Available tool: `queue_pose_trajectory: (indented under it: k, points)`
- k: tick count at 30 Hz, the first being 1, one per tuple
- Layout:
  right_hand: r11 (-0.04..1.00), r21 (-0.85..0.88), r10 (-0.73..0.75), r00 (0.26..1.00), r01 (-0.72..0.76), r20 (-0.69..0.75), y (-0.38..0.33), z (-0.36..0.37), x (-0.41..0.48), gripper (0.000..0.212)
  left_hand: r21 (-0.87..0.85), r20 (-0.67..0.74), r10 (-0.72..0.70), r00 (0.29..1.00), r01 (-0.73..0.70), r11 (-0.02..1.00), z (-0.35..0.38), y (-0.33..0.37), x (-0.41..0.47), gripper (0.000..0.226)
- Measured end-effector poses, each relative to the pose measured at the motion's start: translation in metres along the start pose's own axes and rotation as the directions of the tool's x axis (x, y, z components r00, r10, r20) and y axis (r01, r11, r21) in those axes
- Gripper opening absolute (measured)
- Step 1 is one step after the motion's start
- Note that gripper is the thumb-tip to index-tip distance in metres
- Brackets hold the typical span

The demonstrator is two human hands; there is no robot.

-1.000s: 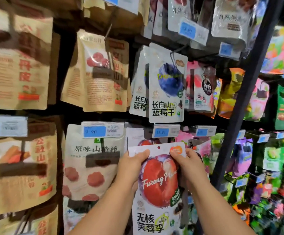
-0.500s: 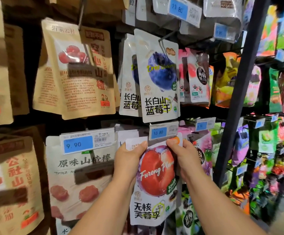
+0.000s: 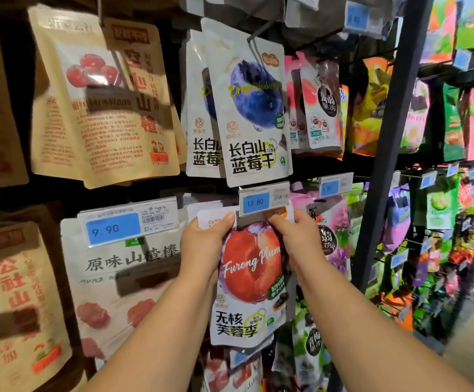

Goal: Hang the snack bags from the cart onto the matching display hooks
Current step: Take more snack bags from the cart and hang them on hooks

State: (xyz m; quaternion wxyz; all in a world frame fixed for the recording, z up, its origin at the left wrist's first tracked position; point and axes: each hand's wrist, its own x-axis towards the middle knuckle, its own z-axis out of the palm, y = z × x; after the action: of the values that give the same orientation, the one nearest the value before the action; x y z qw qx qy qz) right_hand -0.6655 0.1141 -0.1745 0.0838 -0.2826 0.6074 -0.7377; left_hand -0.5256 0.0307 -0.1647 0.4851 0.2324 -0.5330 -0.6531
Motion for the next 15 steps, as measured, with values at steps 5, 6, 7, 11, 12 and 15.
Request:
queue_pose_trajectory:
  k: [5, 6, 7, 11, 12, 15]
  points:
    - [0.999, -0.044, 0.003, 1.000, -0.004, -0.024, 0.0016, 0.0026, 0.0013, 0.017, 0.027, -0.022, -0.023, 0.999, 0.024, 0.999, 0.0032, -0.0008, 0.0025, 0.012]
    - [0.999, -0.040, 0.006, 1.000, -0.007, -0.021, 0.0007, 0.0026, 0.0006, 0.015, 0.025, -0.023, -0.035, 0.999, 0.035, 0.999, 0.0032, -0.0009, 0.0027, 0.012]
    - [0.999, -0.034, 0.011, 1.000, -0.012, -0.016, 0.0001, 0.0025, 0.0002, 0.014, 0.023, -0.023, -0.047, 0.999, 0.047, 0.999, 0.0031, -0.0011, 0.0030, 0.012]
    - [0.999, -0.037, 0.015, 1.000, -0.015, -0.007, -0.0013, 0.0022, -0.0012, 0.020, -0.008, -0.010, -0.083, 0.996, 0.083, 0.996, 0.0019, -0.0010, 0.0034, 0.012]
    - [0.999, -0.041, 0.014, 1.000, -0.014, -0.005, -0.0015, 0.0019, -0.0019, 0.022, -0.018, -0.006, -0.096, 0.995, 0.096, 0.995, 0.0019, 0.0000, 0.0025, 0.010]
    - [0.999, -0.036, 0.027, 1.000, -0.027, -0.002, -0.0018, 0.0011, -0.0053, 0.020, 0.009, -0.013, -0.079, 0.997, 0.079, 0.997, 0.0009, -0.0002, 0.0025, 0.010]
